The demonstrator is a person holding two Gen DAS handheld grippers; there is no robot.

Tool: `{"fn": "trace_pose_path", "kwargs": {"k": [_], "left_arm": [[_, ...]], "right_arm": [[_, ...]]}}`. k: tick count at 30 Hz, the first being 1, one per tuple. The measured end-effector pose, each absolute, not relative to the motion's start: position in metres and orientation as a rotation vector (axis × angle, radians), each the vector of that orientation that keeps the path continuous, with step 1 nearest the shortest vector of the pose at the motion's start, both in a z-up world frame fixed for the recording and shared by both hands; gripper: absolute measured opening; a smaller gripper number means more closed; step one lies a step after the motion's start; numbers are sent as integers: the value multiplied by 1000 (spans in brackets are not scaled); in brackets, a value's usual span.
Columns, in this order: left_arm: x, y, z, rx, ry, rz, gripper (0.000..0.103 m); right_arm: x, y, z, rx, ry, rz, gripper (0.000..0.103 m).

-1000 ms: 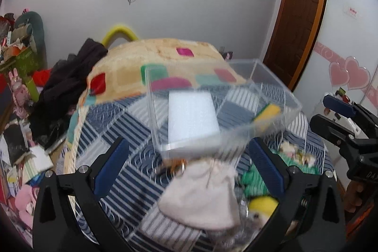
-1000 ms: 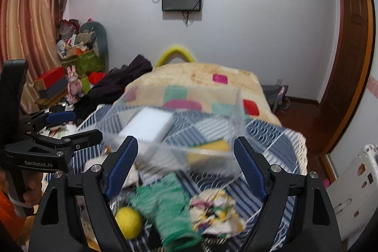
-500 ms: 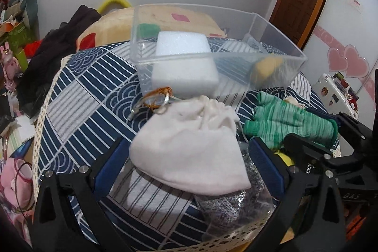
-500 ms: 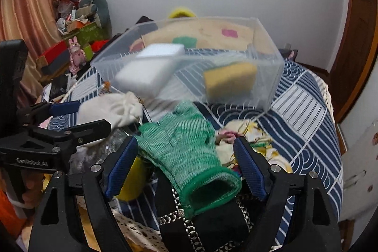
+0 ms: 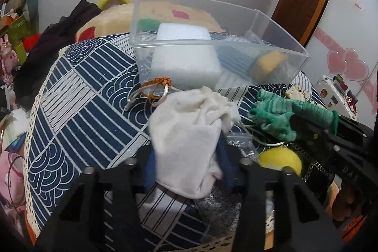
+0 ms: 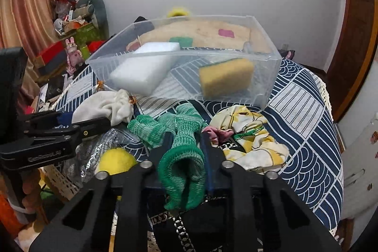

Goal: Organize soft objects
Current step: 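Grasp the white cloth bag with the left tool while the right tool grasps the green glove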

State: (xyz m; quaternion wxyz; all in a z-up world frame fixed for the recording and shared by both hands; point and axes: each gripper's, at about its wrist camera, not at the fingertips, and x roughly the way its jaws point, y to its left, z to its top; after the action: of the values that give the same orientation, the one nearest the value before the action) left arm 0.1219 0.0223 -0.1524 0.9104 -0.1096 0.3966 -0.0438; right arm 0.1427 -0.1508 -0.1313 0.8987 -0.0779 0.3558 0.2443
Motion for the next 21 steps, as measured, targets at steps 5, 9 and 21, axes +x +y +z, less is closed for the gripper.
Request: {"fn": "trace_pose_path", "kwargs": {"k": [5,9,21], "left_arm": [[113,31,-147,-252,806,-91,23],[101,29,-133,-223,763,-89,18],[72,23,-84,-180,616,-115,18]], "right_arm": [[136,-157,-122,-138,703,517,16],[133,-159,-112,-127,675,519,16],[133,-166,-105,-119,665,509,22]]}}
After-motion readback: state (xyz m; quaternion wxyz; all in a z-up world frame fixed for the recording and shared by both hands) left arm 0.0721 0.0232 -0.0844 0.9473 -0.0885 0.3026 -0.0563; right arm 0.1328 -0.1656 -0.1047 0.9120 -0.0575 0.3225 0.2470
